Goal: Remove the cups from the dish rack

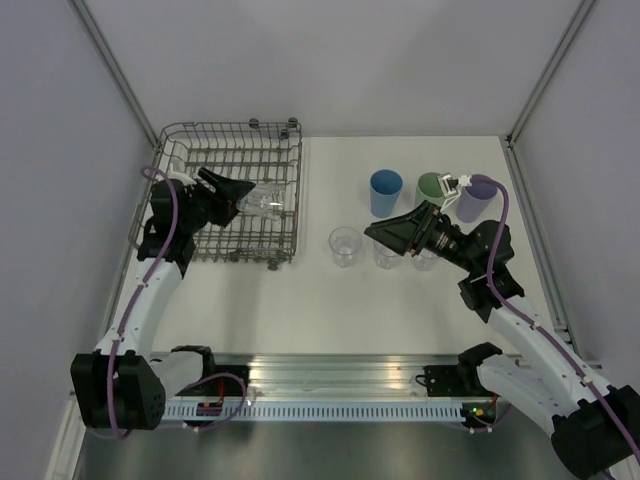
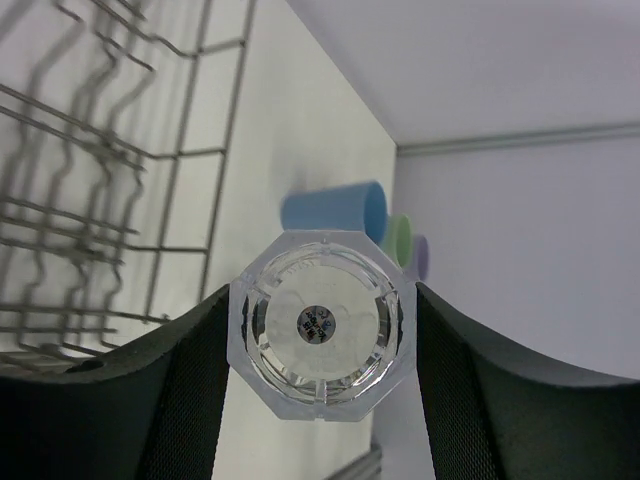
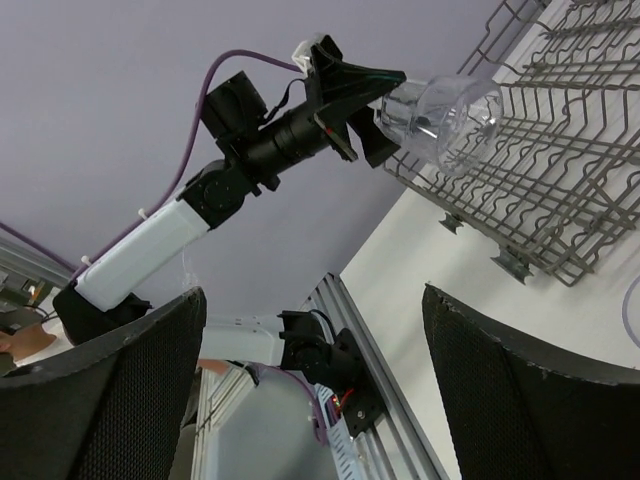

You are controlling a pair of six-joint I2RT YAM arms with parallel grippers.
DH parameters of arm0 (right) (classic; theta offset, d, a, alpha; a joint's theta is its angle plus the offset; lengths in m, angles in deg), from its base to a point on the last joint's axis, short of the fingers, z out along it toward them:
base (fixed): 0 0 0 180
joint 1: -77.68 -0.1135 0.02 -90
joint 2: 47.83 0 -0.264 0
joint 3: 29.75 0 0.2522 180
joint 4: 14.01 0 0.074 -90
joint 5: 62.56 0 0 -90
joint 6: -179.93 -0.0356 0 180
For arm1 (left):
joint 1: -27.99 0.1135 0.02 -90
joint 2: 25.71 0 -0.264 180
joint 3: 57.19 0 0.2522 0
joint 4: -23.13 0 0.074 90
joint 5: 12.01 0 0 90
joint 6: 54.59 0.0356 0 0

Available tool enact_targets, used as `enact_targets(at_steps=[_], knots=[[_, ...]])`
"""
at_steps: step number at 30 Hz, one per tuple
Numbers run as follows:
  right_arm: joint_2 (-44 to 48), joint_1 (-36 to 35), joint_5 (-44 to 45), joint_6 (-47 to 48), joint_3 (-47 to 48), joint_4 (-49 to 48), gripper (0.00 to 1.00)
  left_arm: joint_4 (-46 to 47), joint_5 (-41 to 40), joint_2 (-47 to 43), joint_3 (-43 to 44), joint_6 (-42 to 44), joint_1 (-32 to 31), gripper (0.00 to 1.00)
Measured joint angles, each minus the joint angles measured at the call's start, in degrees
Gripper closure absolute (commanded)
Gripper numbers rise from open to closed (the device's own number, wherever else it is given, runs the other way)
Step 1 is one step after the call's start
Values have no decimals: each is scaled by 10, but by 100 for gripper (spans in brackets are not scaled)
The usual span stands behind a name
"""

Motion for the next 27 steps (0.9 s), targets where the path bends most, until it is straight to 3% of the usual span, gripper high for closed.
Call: enact_targets(at_steps=[7, 14, 22, 27], knots=[[0, 0, 9, -11, -33, -20, 14, 93, 34, -51, -69, -98, -128, 98], [0, -13, 15, -15, -49, -39, 22, 134, -52, -143, -118, -147, -259, 98], [-13, -78, 32, 0, -49, -50, 39, 163, -138, -131, -122, -165, -352, 98], [-25, -112, 47, 17, -47, -50, 43, 188, -160, -107, -122, -179, -381, 98]])
